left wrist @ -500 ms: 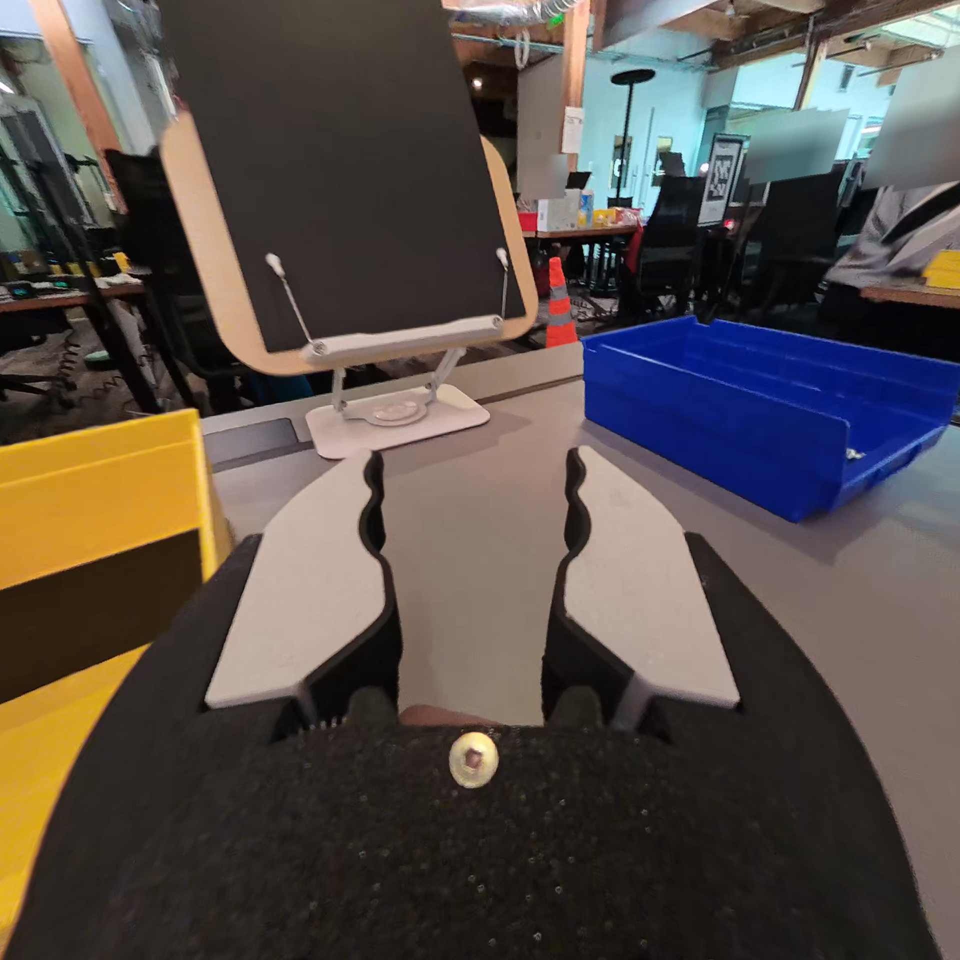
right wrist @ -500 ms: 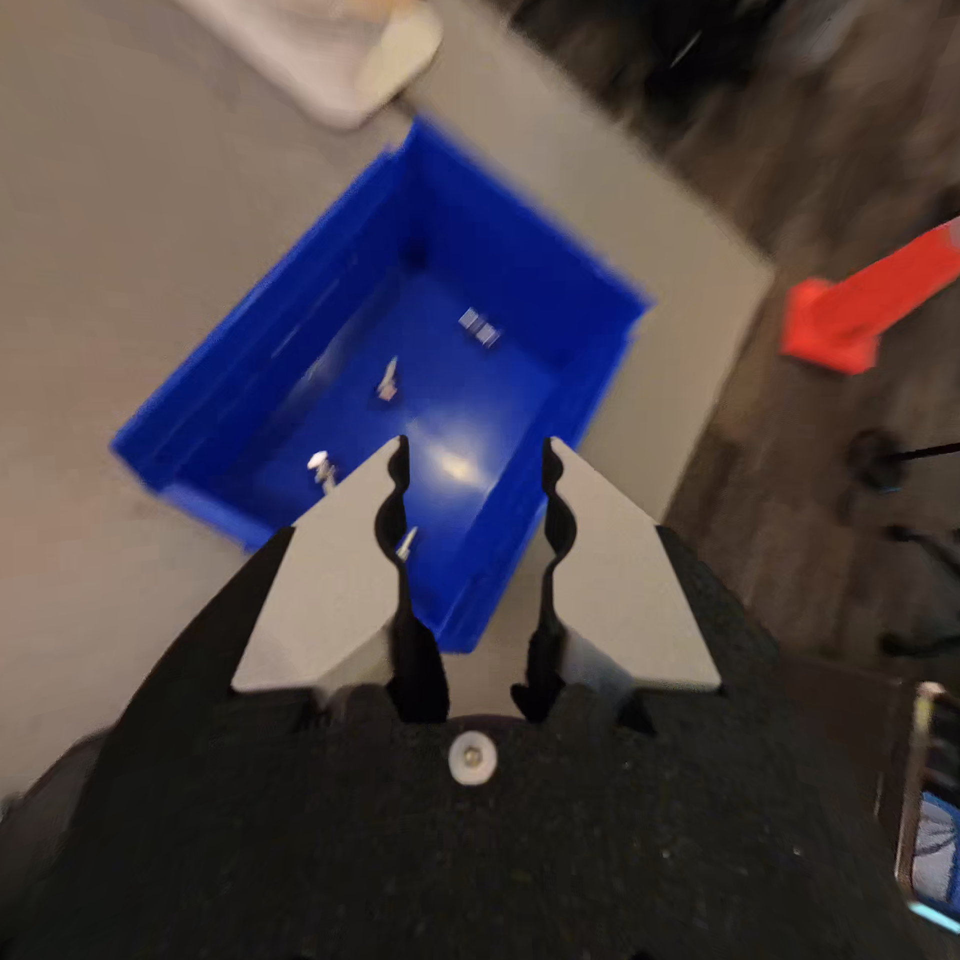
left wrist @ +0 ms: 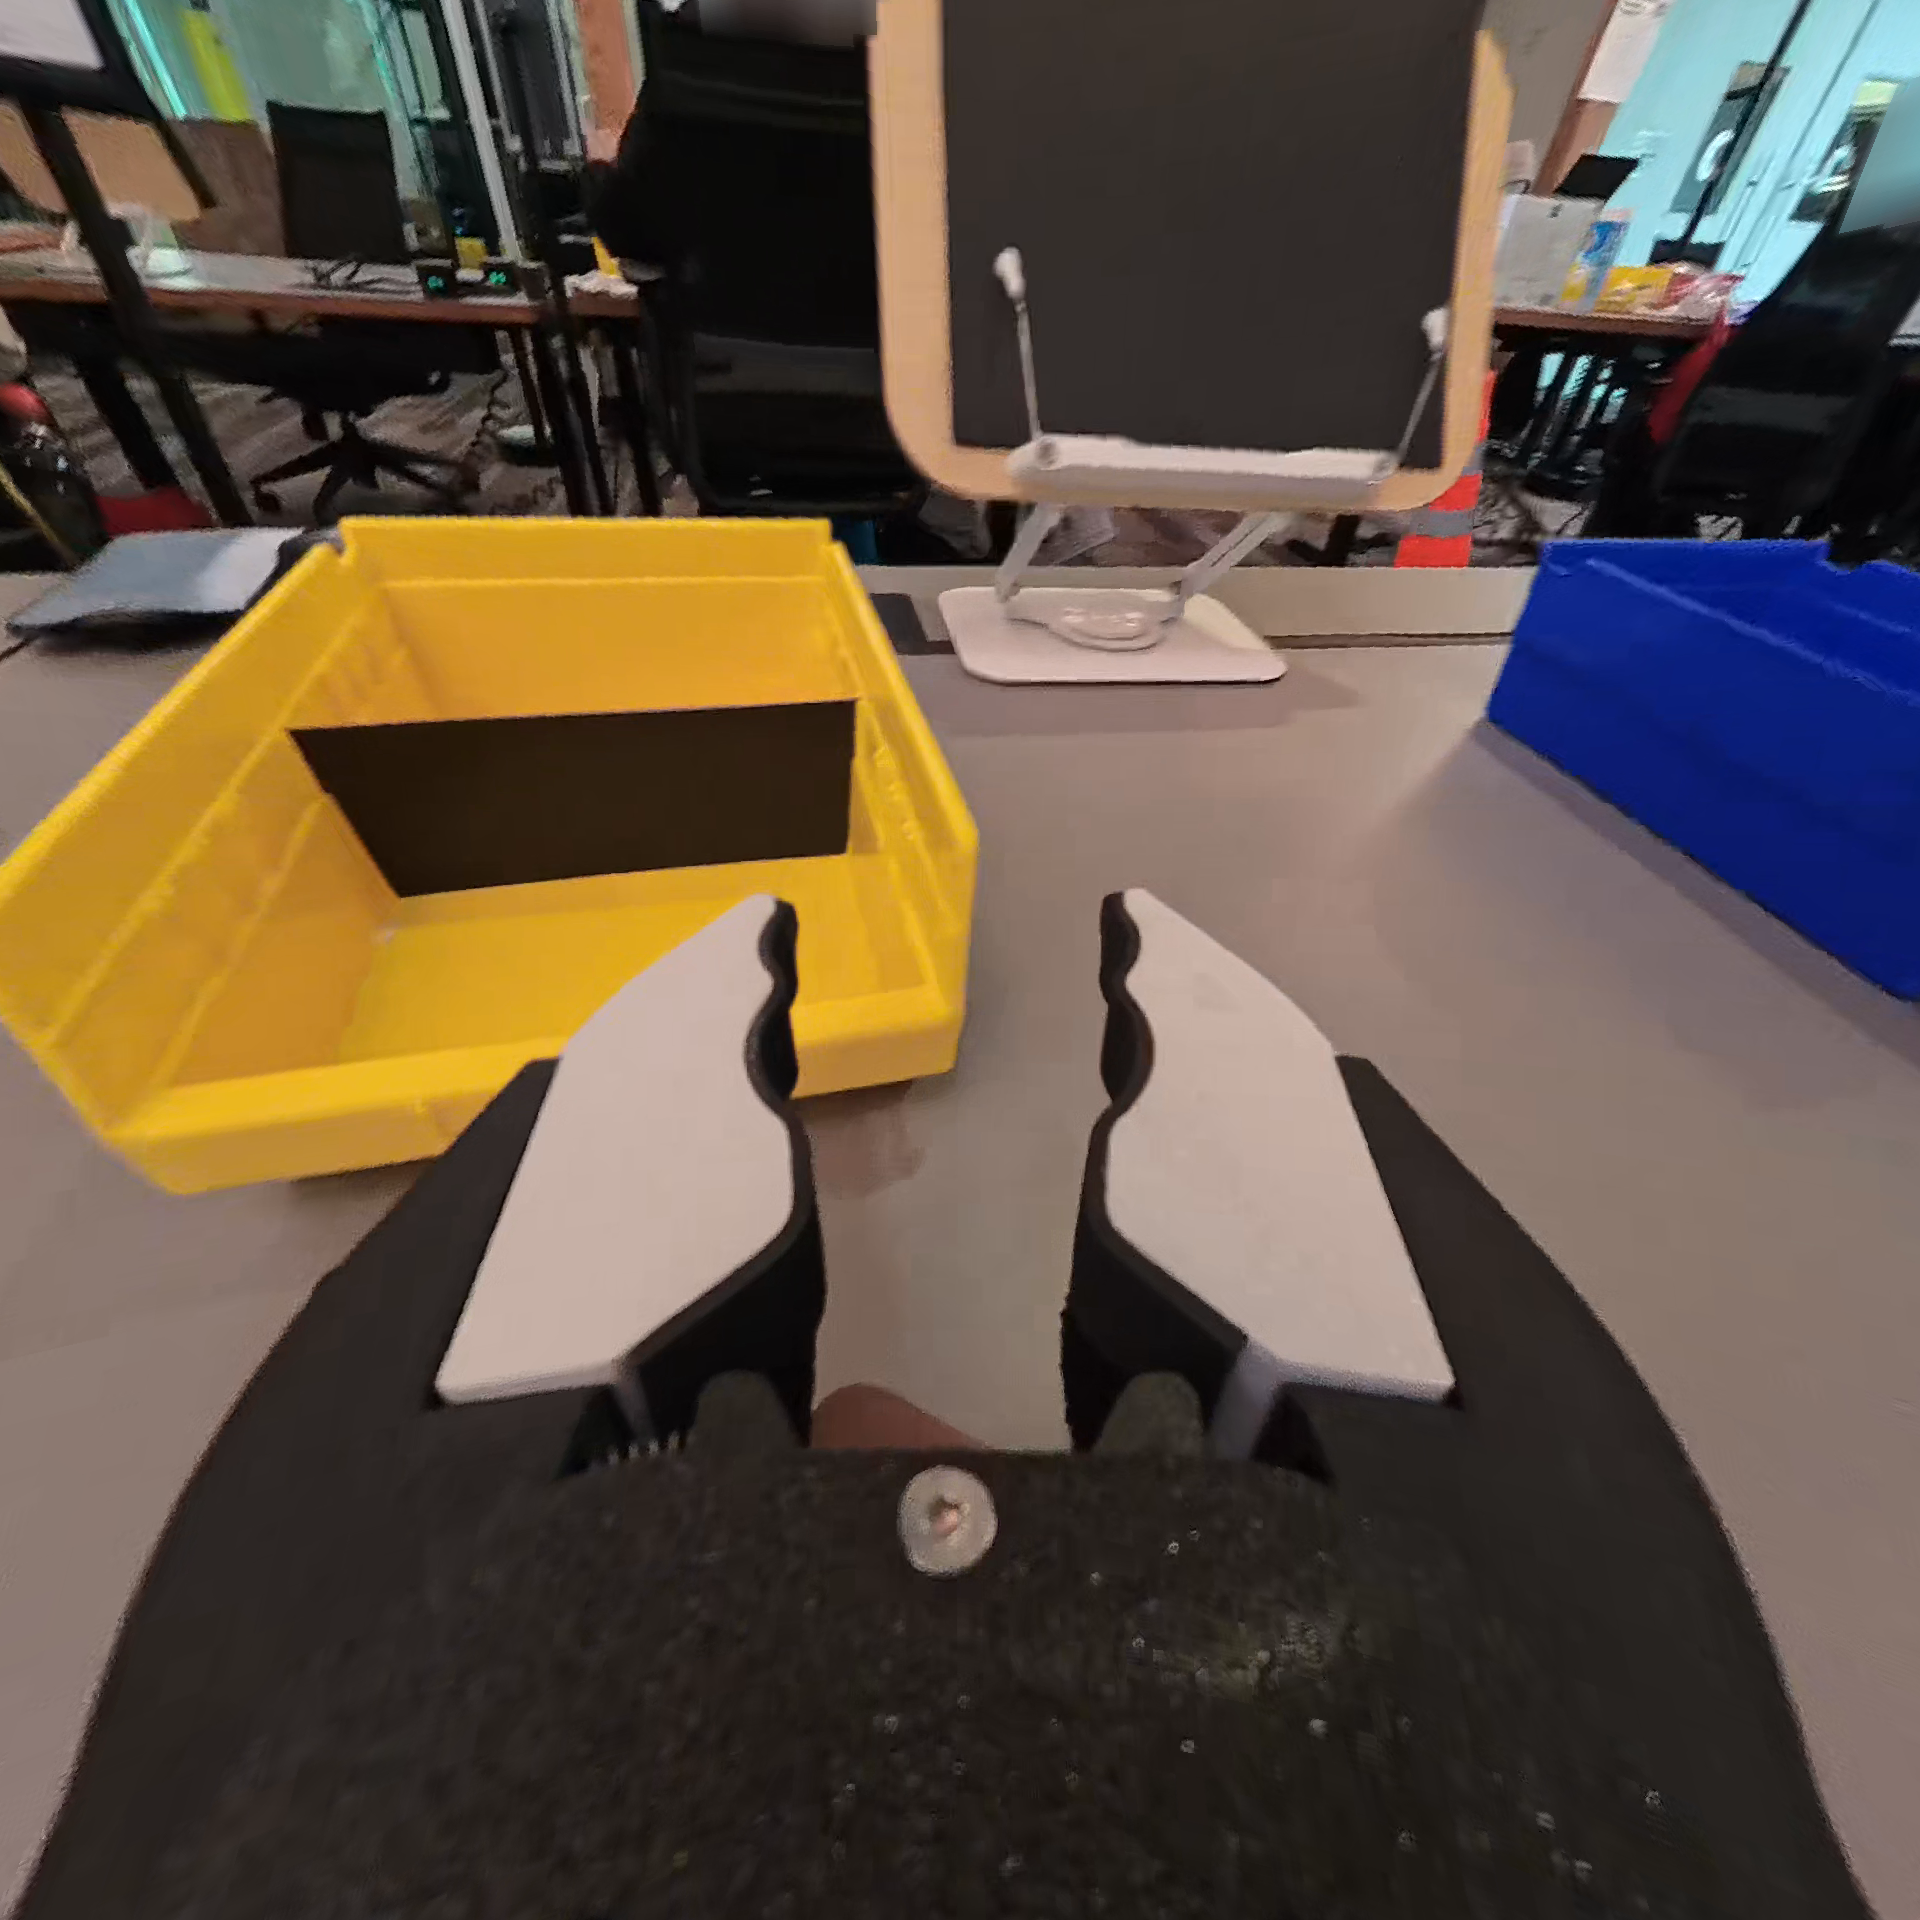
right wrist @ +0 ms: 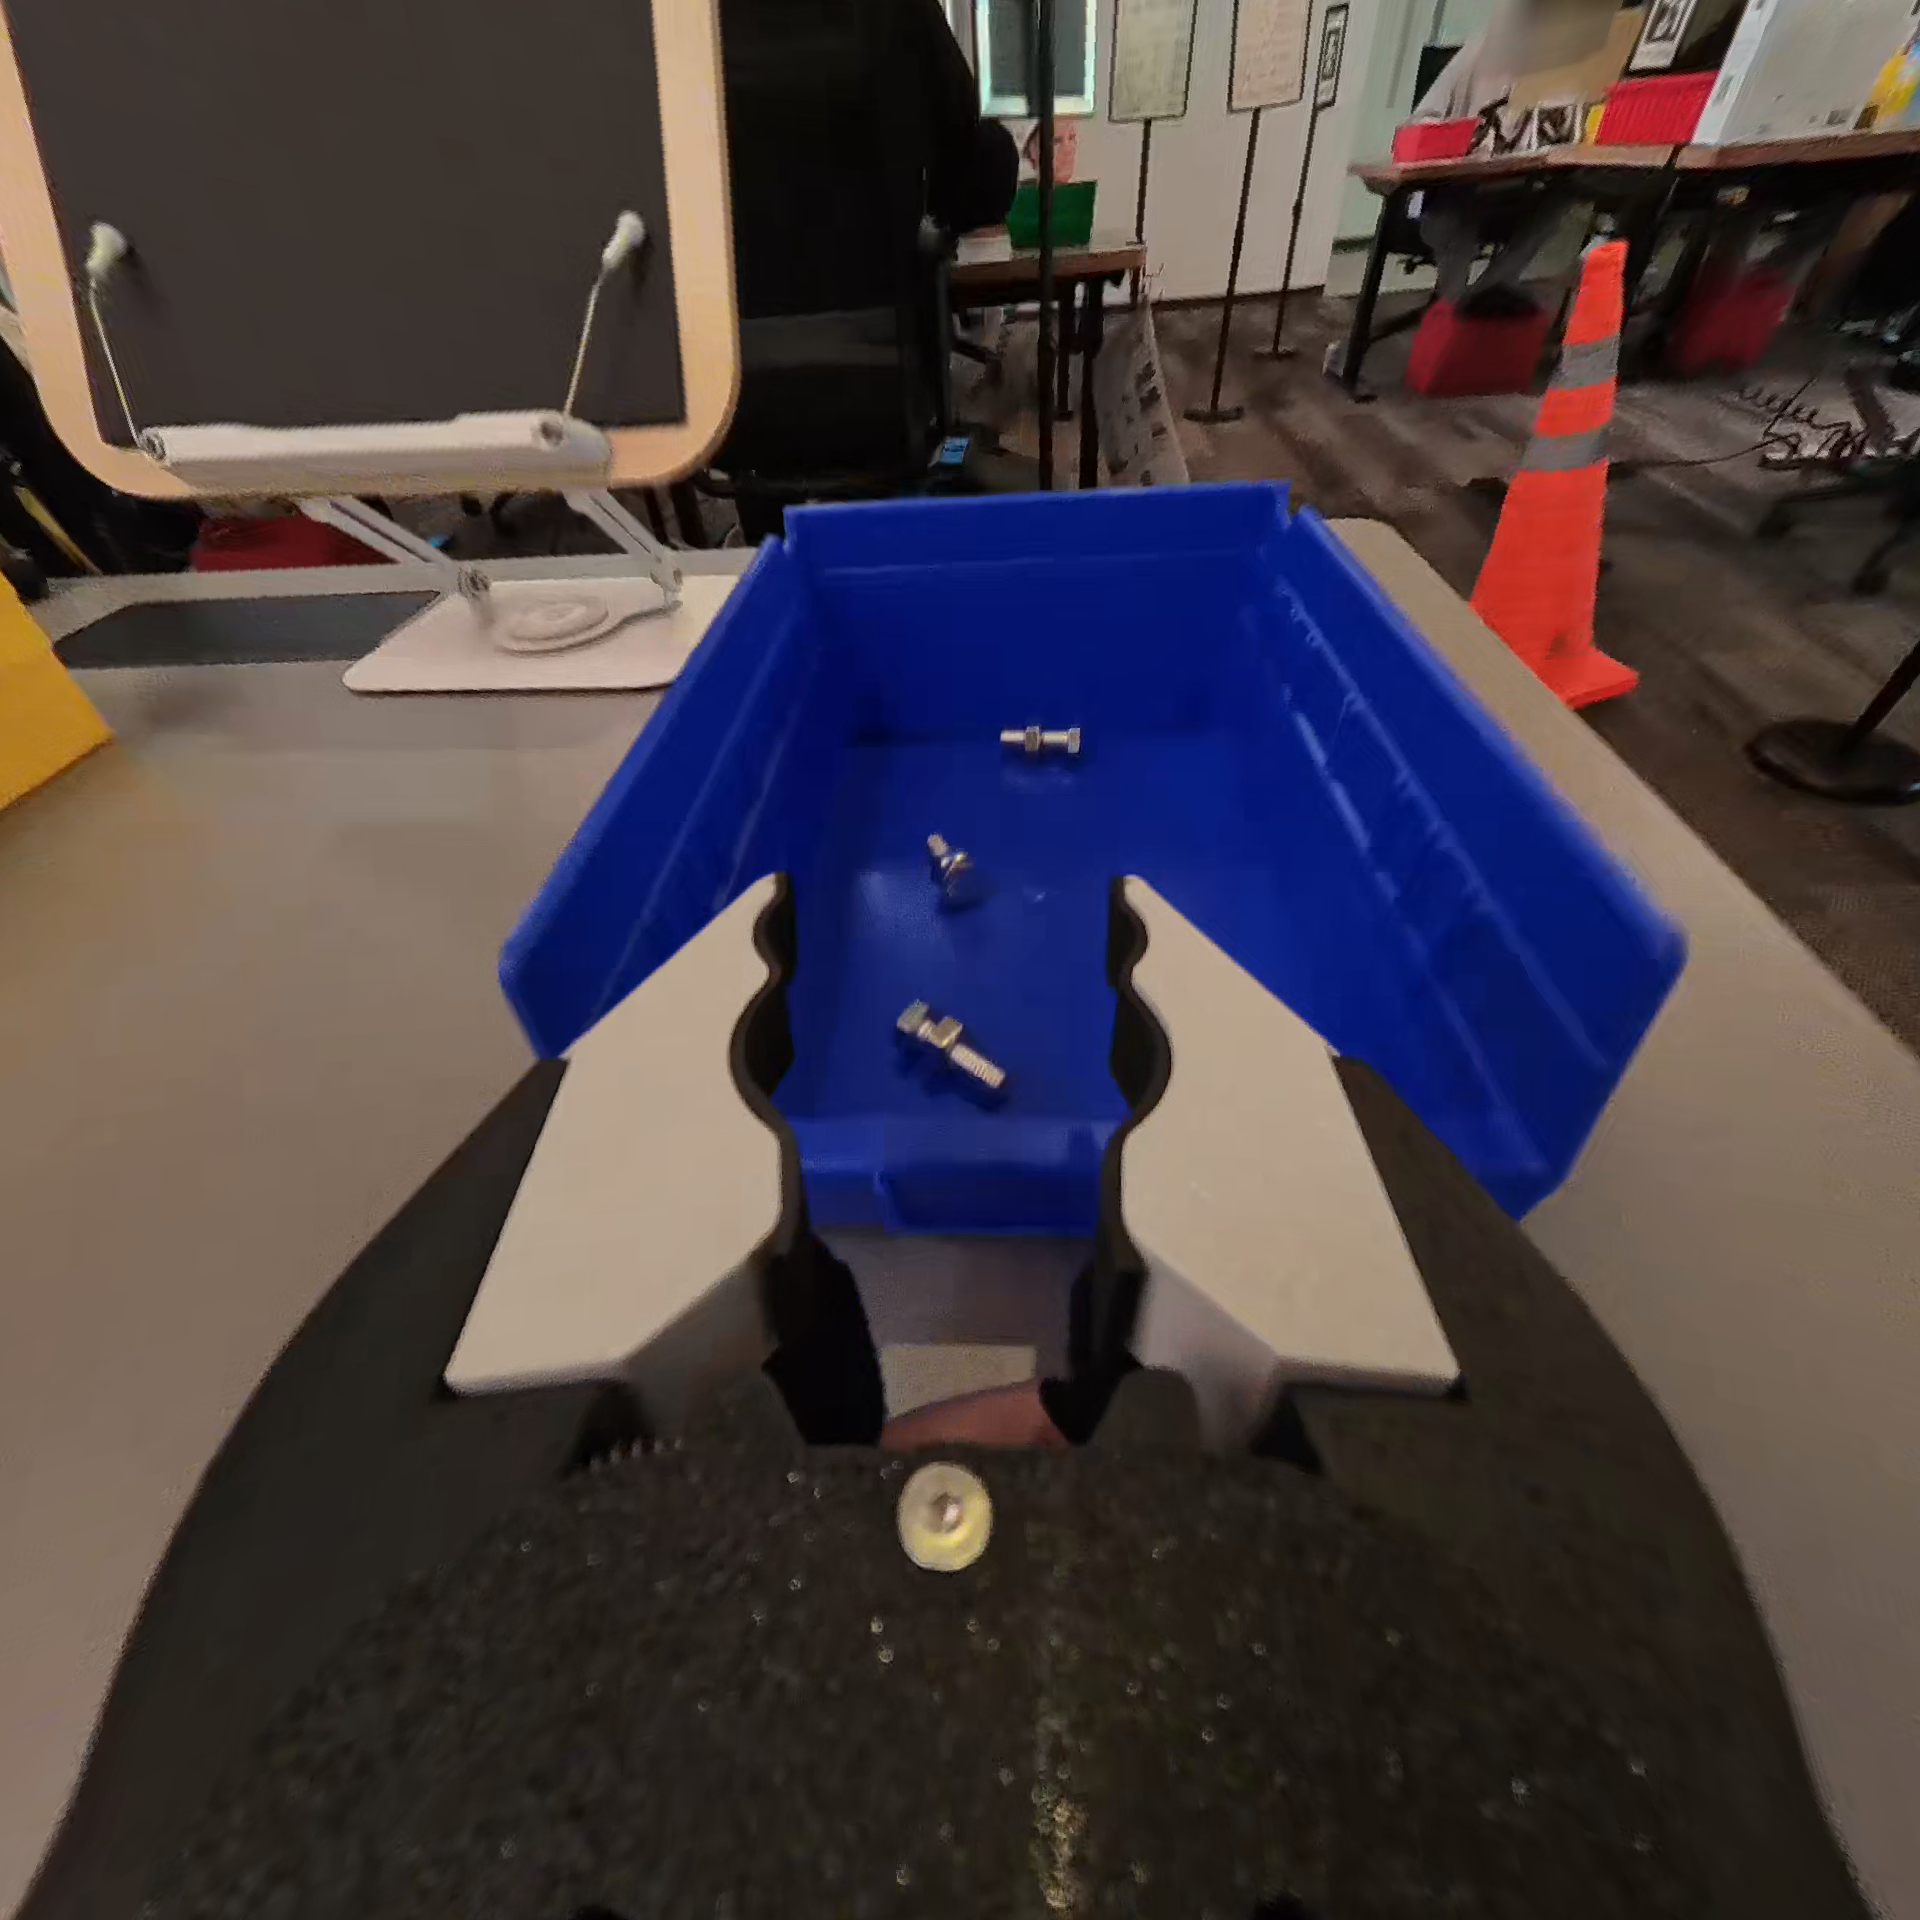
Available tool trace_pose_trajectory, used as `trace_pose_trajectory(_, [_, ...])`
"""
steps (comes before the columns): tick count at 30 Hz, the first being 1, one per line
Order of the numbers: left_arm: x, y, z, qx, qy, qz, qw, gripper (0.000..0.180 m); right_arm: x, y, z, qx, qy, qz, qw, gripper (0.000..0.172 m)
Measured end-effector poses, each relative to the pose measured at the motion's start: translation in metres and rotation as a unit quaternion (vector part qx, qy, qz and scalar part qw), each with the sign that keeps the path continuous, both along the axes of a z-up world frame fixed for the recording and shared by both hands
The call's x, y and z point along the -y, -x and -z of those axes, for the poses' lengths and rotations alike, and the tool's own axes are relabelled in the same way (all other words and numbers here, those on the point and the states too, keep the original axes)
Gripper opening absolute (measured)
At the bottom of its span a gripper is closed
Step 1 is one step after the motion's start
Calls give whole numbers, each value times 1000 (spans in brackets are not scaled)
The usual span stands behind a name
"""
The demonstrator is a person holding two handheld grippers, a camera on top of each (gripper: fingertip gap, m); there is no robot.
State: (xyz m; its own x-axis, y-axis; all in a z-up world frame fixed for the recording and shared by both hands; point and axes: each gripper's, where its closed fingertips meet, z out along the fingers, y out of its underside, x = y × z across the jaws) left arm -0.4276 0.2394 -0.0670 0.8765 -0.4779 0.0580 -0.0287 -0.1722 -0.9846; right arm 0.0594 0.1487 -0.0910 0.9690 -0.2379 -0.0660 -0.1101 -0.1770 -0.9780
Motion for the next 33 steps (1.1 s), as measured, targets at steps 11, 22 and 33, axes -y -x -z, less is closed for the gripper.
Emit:
trace_pose_trajectory(11, [-33,30,30,-39,5,-42,998,55,2,-7,16,29,7,30,999,59])
trace_pose_trajectory(22, [-28,24,33,-12,22,-23,999,50,3,-9,22,9,15,23,1000,59])
trace_pose_trajectory(33, [-28,18,43,-21,43,-20,999,50,3,-5,23,4,18,12,1000,59])
